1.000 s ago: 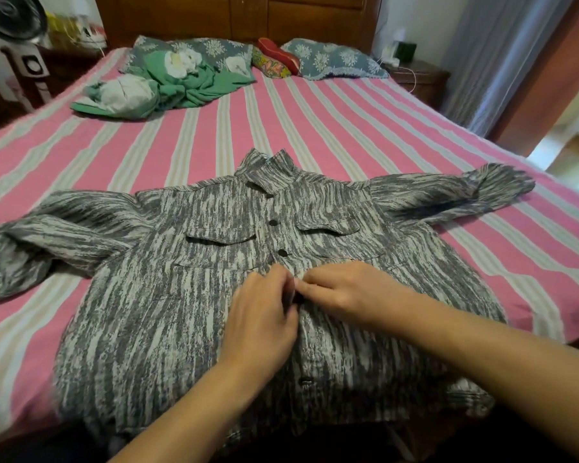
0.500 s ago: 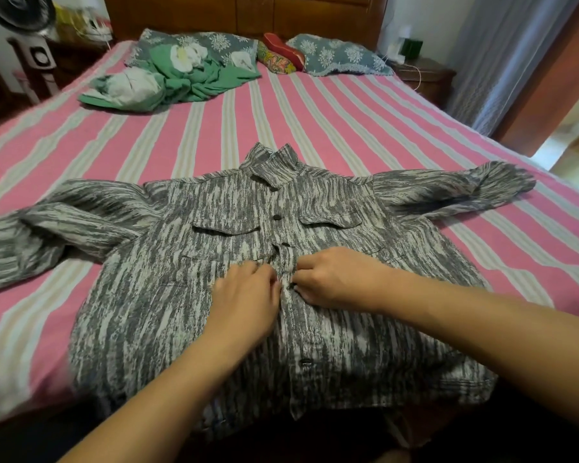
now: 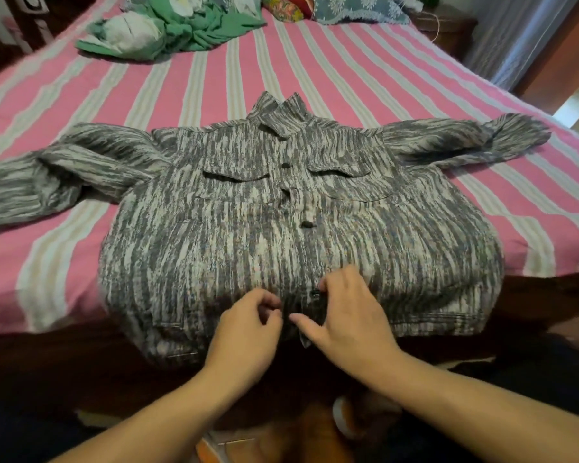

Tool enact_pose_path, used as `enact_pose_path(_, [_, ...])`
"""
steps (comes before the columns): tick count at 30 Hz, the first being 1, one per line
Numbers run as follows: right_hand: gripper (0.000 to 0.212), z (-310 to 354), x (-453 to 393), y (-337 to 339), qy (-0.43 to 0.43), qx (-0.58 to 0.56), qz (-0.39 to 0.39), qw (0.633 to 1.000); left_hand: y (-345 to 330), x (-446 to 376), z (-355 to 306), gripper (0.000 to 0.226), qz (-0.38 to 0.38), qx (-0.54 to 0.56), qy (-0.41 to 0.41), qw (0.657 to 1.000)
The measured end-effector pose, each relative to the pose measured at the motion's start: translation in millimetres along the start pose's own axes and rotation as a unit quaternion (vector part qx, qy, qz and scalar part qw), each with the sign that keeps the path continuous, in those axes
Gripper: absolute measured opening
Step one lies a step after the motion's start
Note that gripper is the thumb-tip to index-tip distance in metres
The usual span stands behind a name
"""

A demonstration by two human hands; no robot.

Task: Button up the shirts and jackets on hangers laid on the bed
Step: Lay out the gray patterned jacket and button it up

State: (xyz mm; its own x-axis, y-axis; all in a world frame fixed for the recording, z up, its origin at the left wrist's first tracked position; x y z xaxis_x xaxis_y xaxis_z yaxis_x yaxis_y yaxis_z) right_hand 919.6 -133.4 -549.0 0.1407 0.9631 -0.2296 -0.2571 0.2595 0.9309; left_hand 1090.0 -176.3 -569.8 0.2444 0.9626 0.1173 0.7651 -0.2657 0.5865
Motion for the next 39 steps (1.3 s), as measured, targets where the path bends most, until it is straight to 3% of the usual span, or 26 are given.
enact_pose_path(2, [0.058,7,0,-12,-0.023,0.084,0.004,0.996,0,1,-5,0.012,-0.025,-0.014,-0.02,0.999])
enact_pose_path(5, [0.05,10,-3,-12,-0.037,0.111,-0.002,0.993,8,-1,-22,0.017,-0.059,-0.057,-0.086,0.993])
enact_pose_path(9, [0.035,-2,-7,11,-0.112,-0.006,-0.004,0.994,10,3,-35,0.035,-0.071,-0.226,-0.237,0.942])
enact_pose_path(13, [0.022,-39,-22,50,-0.241,-0.133,0.101,0.956,0,7,-32,0.043,-0.067,-0.302,-0.295,0.904])
enact_pose_path(17, [0.022,-52,-35,94,-0.247,-0.256,0.15,0.922,-19,8,-44,0.039,-0.05,-0.323,-0.365,0.872])
enact_pose_path(20, [0.018,-54,-48,110,-0.249,-0.306,0.121,0.911,-37,1,-47,0.046,-0.046,-0.37,-0.438,0.818])
enact_pose_path(24, [0.024,-49,-64,114,-0.252,-0.305,0.107,0.912,-46,-6,-57,0.025,-0.04,-0.394,-0.514,0.761])
enact_pose_path(26, [0.002,-47,-64,112,-0.254,-0.329,0.135,0.899,-47,-8,-61,0.015,-0.021,-0.408,-0.516,0.753])
enact_pose_path(27, [0.025,-52,-65,110,-0.254,-0.336,0.149,0.895,-48,-7,-64,0.012,-0.015,-0.412,-0.514,0.752])
enact_pose_path(28, [0.043,-58,-64,109,-0.263,-0.334,0.161,0.891,-48,-6,-68,0.01,-0.01,-0.413,-0.511,0.754])
enact_pose_path(30, [0.053,-62,-63,107,-0.258,-0.344,0.183,0.884,-44,2,-80,0.015,0.005,-0.398,-0.491,0.775])
enact_pose_path(33, [0.063,-68,-61,102,-0.274,-0.366,0.198,0.867,-23,12,-93,0.035,0.013,-0.318,-0.423,0.849])
enact_pose_path(34, [0.057,-66,-62,103,-0.275,-0.365,0.196,0.868,-12,13,-95,0.036,0.009,-0.282,-0.392,0.875])
enact_pose_path(36, [0.024,-59,-62,110,-0.259,-0.355,0.181,0.879,12,6,-98,0.026,0.007,-0.207,-0.306,0.929])
enact_pose_path(39, [0.024,-28,-59,115,-0.191,-0.296,0.195,0.916,39,-18,-100,0.012,0.033,-0.077,-0.183,0.98])
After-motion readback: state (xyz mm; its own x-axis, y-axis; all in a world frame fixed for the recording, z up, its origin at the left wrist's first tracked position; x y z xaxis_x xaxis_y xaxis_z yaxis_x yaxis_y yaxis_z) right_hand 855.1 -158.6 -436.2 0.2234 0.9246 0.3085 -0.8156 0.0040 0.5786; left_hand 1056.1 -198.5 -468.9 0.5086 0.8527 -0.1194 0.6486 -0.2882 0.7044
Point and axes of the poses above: each hand's wrist, its own x-axis away from the middle knuckle, its own y-axis out of the back of the hand, z = x × y, the point moved 6 cm from there along -x, towards the middle knuckle, and after that the axes turned 4 degrees about -y, right-handed, at the moved point
